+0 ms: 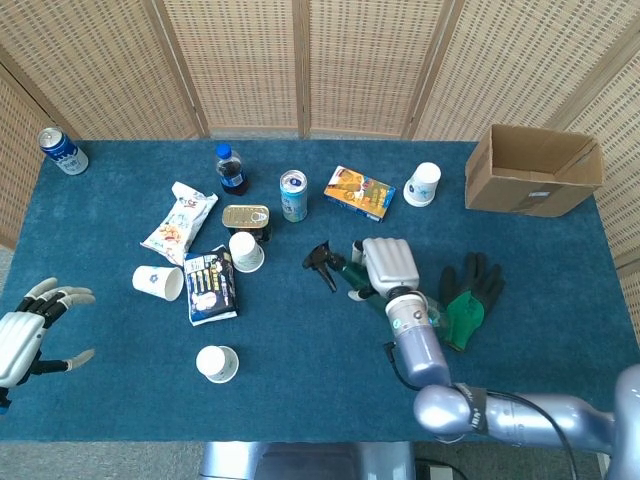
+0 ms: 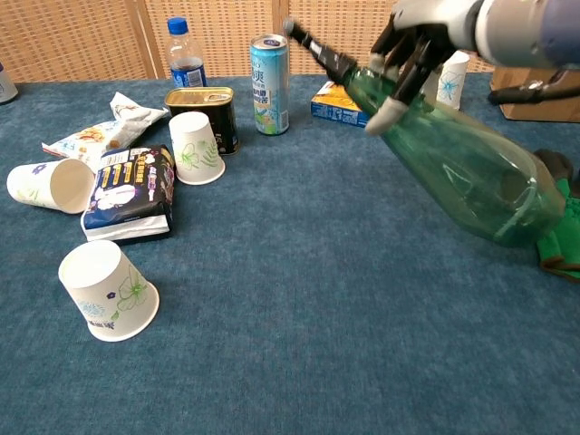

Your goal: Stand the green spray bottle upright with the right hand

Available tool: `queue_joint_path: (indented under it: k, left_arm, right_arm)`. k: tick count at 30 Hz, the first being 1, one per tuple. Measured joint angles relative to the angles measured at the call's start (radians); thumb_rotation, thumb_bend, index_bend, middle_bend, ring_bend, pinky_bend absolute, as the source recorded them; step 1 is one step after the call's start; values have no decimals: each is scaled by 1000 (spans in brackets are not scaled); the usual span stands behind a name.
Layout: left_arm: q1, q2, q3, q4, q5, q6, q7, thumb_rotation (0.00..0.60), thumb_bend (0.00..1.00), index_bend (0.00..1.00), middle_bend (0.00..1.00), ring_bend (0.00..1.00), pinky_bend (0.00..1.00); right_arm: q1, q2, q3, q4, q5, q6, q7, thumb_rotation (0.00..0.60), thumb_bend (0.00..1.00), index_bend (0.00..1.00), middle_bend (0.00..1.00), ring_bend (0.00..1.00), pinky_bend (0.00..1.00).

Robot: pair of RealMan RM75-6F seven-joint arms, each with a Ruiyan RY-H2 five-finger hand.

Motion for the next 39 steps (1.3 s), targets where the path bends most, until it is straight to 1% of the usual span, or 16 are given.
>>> queue_joint_path:
  k: [6, 10, 16, 21, 27, 33, 39]
  left_arm:
    - [2, -1, 3, -15, 3, 1, 10, 592, 182, 276, 268, 221, 95]
    - [3, 6, 2, -29, 2, 3, 24, 593, 182, 276, 268, 221, 93]
    - [7, 22, 2, -51, 1, 9, 43, 594, 183, 276, 268, 221, 92]
    - [10, 31, 5, -66, -1, 7, 54, 595, 182, 276, 268, 221, 88]
    - [16, 42, 8, -87, -6, 6, 71, 594, 182, 276, 267, 221, 85]
    - [17, 54, 7, -117, -6, 6, 98, 596, 183, 276, 268, 221, 84]
    - [22, 64, 5, -134, -14, 8, 112, 596, 182, 276, 267, 221, 83]
  right_arm:
    - [-71, 62, 38, -45, -74, -51, 212, 600, 158, 588, 550, 448, 503]
    - [-126, 89, 61, -60, -157, -93, 386, 600, 156, 589, 551, 448, 503]
    - [-199, 104, 70, -60, -317, -138, 619, 600, 146, 587, 547, 449, 503]
    - [-240, 94, 71, -36, -413, -164, 778, 600, 137, 588, 547, 448, 503]
    - [-277, 39, 47, 43, -554, -154, 947, 600, 126, 586, 546, 448, 496]
    - [-292, -40, 7, 168, -660, -148, 1087, 600, 104, 585, 546, 448, 494]
    - [-290, -129, -31, 312, -800, -127, 1215, 600, 103, 585, 545, 448, 492]
